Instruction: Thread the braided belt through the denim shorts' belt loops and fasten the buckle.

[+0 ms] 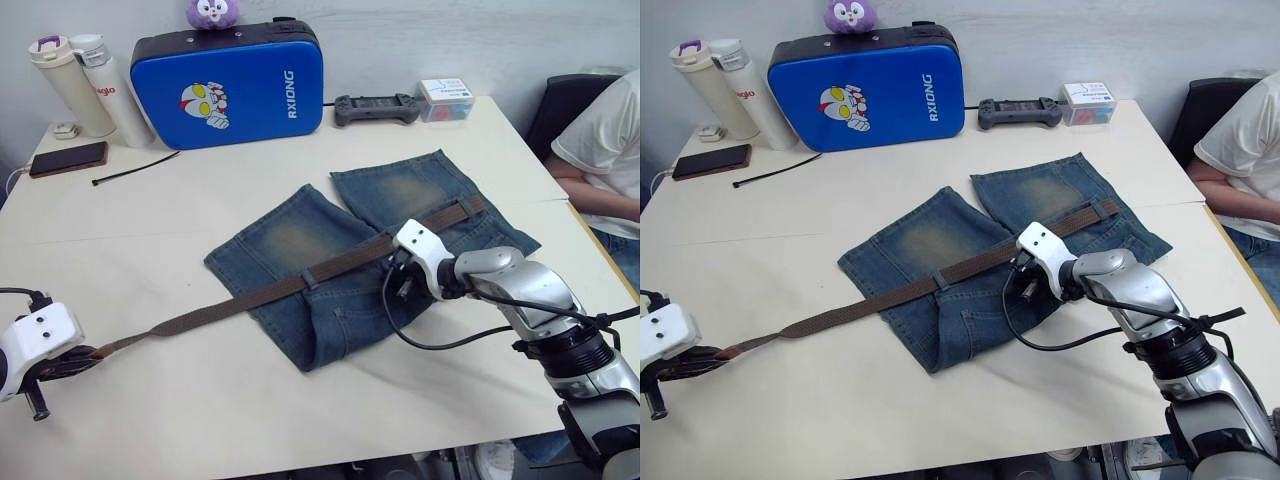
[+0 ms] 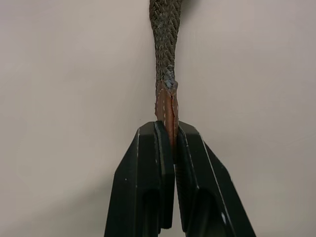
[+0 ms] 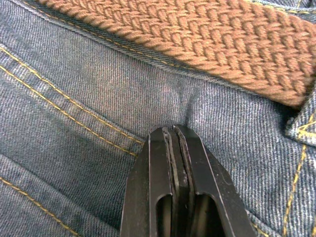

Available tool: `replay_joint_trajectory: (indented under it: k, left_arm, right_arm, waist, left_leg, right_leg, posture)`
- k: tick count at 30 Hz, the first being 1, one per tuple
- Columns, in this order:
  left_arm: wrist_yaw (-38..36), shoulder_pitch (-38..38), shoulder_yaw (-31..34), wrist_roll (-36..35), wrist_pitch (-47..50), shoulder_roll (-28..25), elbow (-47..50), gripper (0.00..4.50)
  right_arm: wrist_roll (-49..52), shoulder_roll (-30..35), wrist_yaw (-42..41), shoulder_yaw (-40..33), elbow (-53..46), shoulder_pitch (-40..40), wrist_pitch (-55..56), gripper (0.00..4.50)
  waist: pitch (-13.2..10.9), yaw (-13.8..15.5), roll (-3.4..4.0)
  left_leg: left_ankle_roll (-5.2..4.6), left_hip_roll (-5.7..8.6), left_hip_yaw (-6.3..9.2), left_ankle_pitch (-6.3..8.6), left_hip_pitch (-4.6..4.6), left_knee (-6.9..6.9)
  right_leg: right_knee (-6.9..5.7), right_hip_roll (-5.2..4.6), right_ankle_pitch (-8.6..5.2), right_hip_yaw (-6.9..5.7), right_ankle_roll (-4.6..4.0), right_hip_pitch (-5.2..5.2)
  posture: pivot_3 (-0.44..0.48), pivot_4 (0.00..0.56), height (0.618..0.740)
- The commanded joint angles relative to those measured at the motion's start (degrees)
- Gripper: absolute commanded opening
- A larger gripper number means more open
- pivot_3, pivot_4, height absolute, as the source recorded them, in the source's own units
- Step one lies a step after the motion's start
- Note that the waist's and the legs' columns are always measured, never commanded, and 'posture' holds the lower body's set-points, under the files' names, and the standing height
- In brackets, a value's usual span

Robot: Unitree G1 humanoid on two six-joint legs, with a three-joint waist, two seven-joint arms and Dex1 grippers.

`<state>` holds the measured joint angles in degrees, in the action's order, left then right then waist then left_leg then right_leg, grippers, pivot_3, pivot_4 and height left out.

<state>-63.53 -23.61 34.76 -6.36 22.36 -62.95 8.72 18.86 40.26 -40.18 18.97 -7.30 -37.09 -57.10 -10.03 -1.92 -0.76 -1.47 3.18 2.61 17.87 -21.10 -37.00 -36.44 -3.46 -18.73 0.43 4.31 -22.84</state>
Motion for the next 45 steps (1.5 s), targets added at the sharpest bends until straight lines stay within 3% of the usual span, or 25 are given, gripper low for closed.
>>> replay_joint_trajectory:
  k: [1, 2, 7, 11, 13, 17, 20, 25, 27, 31, 35, 39, 40, 41, 45]
  left_arm:
    - [1.7, 2.1, -2.8, -0.6, 4.3, 0.7, 0.8, 0.05]
    - [1.9, 4.1, -3.0, -3.0, 6.8, 1.7, 2.0, 0.05]
    - [-0.4, 11.8, -2.1, -13.9, 17.5, 2.8, 6.2, 1.96]
    - [-1.4, 18.1, -2.6, -19.1, 21.9, 0.9, 5.8, 3.83]
    - [-1.8, 23.9, -4.2, -23.2, 24.5, 0.3, 6.2, 4.43]
    - [-0.6, 37.5, -11.6, -31.1, 28.8, 3.1, 9.4, 4.43]
    - [2.2, 47.0, -22.2, -33.5, 30.4, 9.9, 13.6, 4.43]
    - [5.7, 57.0, -40.4, -29.6, 30.3, 20.3, 16.2, 4.5]
    - [6.4, 61.9, -47.0, -26.7, 29.5, 25.6, 12.2, 4.5]
    - [5.8, 66.3, -55.8, -21.1, 26.0, 31.0, 6.1, 4.5]
    - [2.0, 68.9, -65.9, -16.5, 24.4, 34.1, 1.6, 4.5]
    - [-2.4, 72.1, -74.1, -6.7, 15.2, 33.2, -6.5, 4.5]
    - [-3.8, 72.4, -75.8, -4.4, 12.2, 32.5, -8.1, 3.97]
    - [-4.8, 72.6, -76.9, -2.7, 10.1, 32.1, -9.2, 3.8]
    - [-8.9, 72.3, -76.3, -0.1, 5.3, 30.3, -12.2, 1.94]
  right_arm:
    - [-1.0, -0.3, 0.1, -0.4, -1.1, 1.0, -1.3, 0.0]
    - [-0.8, -0.5, 0.2, -0.7, -1.5, 1.1, -1.6, 0.0]
    - [1.1, -1.1, -0.8, -3.4, -4.1, 1.6, -3.0, 0.0]
    - [4.6, -1.0, -2.6, -6.8, -7.8, 1.6, -5.3, 0.0]
    - [7.8, -0.1, -4.2, -9.4, -10.7, 1.1, -7.8, 0.0]
    - [13.5, 1.6, -6.5, -14.7, -14.5, -0.5, -12.2, 0.0]
    - [17.3, 5.6, -9.1, -17.7, -16.8, -0.9, -15.1, 0.0]
    - [19.5, 12.2, -9.9, -22.2, -21.3, 2.6, -16.6, 1.82]
    - [20.6, 15.3, -9.3, -26.7, -23.9, 6.1, -18.4, 2.78]
    - [22.1, 19.1, -8.0, -32.8, -28.3, 12.7, -21.1, 4.46]
    - [22.1, 20.4, -5.0, -39.8, -32.3, 19.2, -24.8, 4.46]
    - [20.8, 18.6, 0.2, -45.2, -34.6, 21.7, -29.0, 4.46]
    - [20.8, 18.5, 0.9, -45.8, -34.8, 21.9, -29.2, 4.5]
    - [21.0, 18.5, 1.3, -46.2, -35.0, 22.1, -29.3, 4.5]
    - [21.5, 18.6, 2.4, -47.4, -35.2, 22.3, -29.2, 4.5]
  waist:
    - [0.0, 0.1, 0.13]
    - [0.0, 0.2, 0.19]
    - [0.0, 0.4, 0.15]
    - [0.0, 0.3, 0.19]
    - [0.0, 0.3, 0.19]
    - [-0.1, 0.6, 0.25]
    - [-0.1, 1.4, 0.3]
    - [-0.2, 2.0, 0.24]
    - [-0.2, 3.0, 0.22]
    - [-0.2, 3.2, 0.19]
    - [-0.2, 3.3, 0.2]
    - [-0.2, 3.4, 0.2]
    - [-0.2, 3.3, 0.2]
    - [-0.2, 3.3, 0.2]
    - [-0.2, 3.2, 0.22]
  left_leg:
    - [0.0, 0.0, 0.0, 0.0, 0.0, 0.0]
    - [0.0, 0.0, 0.0, 0.0, 0.0, 0.0]
    - [0.01, 0.0, 0.04, 0.0, -0.11, -0.04]
    - [0.05, 0.02, 0.02, -0.02, -0.42, -0.03]
    - [0.2, 0.02, 0.0, -0.11, -0.69, -0.04]
    - [0.49, 0.04, 0.04, -0.28, -1.09, -0.19]
    - [0.43, 0.11, 0.05, -0.28, -1.12, -0.3]
    - [0.41, 0.08, -0.01, -0.3, -1.13, -0.42]
    - [0.37, 0.12, 0.07, -0.34, -1.23, -0.5]
    - [0.31, 0.11, 0.04, -0.31, -1.3, -0.81]
    - [0.32, 0.09, -0.01, -0.31, -1.26, -0.84]
    - [0.32, 0.1, 0.01, -0.32, -1.27, -0.92]
    - [0.32, 0.1, 0.01, -0.32, -1.26, -0.94]
    - [0.32, 0.1, 0.0, -0.32, -1.25, -0.95]
    - [0.33, 0.09, 0.01, -0.32, -1.23, -0.94]
  right_leg:
    - [0.0, 0.0, 0.0, 0.0, 0.0, 0.0]
    - [0.01, 0.0, 0.0, 0.0, 0.0, 0.0]
    - [-0.01, -0.01, 0.0, -0.04, 0.01, -0.04]
    - [-0.03, -0.01, 0.01, -0.03, 0.02, -0.44]
    - [-0.11, 0.01, 0.01, -0.04, 0.02, -0.76]
    - [-0.33, 0.02, 0.02, -0.09, 0.04, -1.06]
    - [-0.41, -0.01, 0.08, -0.08, 0.15, -1.01]
    - [-0.39, 0.08, 0.11, 0.0, 0.2, -0.98]
    - [-0.37, 0.05, 0.11, -0.09, 0.2, -0.98]
    - [-0.42, 0.09, 0.14, -0.04, 0.25, -0.94]
    - [-0.44, 0.15, 0.13, 0.04, 0.25, -0.95]
    - [-0.37, 0.14, 0.14, 0.02, 0.25, -0.93]
    - [-0.38, 0.14, 0.13, 0.03, 0.25, -0.93]
    - [-0.39, 0.14, 0.13, 0.04, 0.25, -0.93]
    - [-0.39, 0.14, 0.13, 0.04, 0.24, -0.92]
  posture:
    - [0.0, 0.15, 0.74]
    - [0.0, 0.15, 0.74]
    - [0.0, 0.15, 0.74]
    - [0.0, 0.15, 0.74]
    - [0.0, 0.15, 0.74]
    - [0.0, 0.15, 0.74]
    - [0.0, 0.15, 0.74]
    - [0.0, 0.15, 0.74]
    - [0.0, 0.15, 0.74]
    - [0.0, 0.15, 0.74]
    - [0.0, 0.15, 0.74]
    - [0.0, 0.15, 0.74]
    - [0.0, 0.15, 0.74]
    - [0.0, 0.15, 0.74]
    - [0.0, 0.15, 0.74]
